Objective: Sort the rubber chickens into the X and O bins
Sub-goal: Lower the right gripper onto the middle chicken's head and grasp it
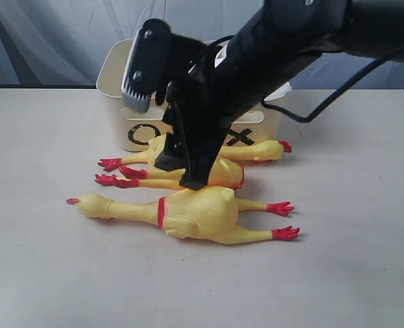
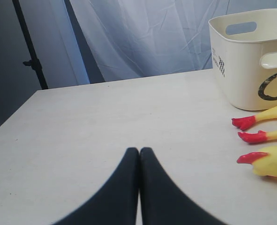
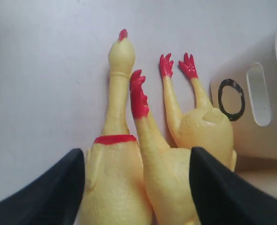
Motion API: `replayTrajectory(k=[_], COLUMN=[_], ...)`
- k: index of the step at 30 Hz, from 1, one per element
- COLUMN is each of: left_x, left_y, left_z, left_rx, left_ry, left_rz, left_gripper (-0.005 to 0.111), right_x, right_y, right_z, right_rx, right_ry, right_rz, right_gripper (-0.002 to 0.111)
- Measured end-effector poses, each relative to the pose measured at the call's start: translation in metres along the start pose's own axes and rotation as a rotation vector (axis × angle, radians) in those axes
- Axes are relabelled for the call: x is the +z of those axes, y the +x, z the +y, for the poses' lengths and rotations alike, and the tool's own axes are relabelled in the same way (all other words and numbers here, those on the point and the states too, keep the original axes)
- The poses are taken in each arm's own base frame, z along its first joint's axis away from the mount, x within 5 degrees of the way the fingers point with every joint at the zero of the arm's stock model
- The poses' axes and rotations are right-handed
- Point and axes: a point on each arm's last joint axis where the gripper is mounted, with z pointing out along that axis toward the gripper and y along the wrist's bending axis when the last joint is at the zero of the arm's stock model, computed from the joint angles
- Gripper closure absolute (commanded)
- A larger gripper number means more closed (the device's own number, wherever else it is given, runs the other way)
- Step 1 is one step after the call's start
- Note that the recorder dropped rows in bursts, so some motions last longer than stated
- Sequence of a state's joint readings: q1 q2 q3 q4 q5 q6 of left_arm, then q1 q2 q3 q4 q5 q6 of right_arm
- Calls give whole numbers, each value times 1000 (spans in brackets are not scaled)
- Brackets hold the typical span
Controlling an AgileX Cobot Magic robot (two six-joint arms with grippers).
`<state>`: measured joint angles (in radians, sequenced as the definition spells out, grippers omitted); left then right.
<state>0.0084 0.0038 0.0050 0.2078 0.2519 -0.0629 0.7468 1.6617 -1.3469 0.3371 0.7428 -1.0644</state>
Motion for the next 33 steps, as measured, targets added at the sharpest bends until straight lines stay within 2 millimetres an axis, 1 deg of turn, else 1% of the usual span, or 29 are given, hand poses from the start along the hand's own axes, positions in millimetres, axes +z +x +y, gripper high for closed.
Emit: replayTrajectory(k=[3,6,11,15,18,22,24,26,30,33], left_x=[0,0,0,0,0,0,0,0,0,0], left_y=[0,0,0,0,0,0,0,0,0,0], left_z=[0,0,0,0,0,0,0,0,0,0], left_rx=[0,0,0,0,0,0,0,0,0,0], left_ry=[0,0,0,0,0,0,0,0,0,0], left_rz=[0,0,0,0,0,0,0,0,0,0], left_gripper=[107,107,107,107,107,107,107,107,107,107], right_x=[9,27,65,87,99,106,107,107,107,107], right_y=[-5,-7,0,8,12,12,11,11,11,11], right_z=[7,9,8,9,9,5,3,3,3,3], right_rx=[-94,-133,-134,-126,-133,-135,-141,-139,-140,-140], right_ry=[9,17,21,5,13,61,79,83,85,83], right_rz=[36,49,66,89,96,73,66,63,62,64], right_gripper=[47,47,47,47,47,47,51,58,77,84])
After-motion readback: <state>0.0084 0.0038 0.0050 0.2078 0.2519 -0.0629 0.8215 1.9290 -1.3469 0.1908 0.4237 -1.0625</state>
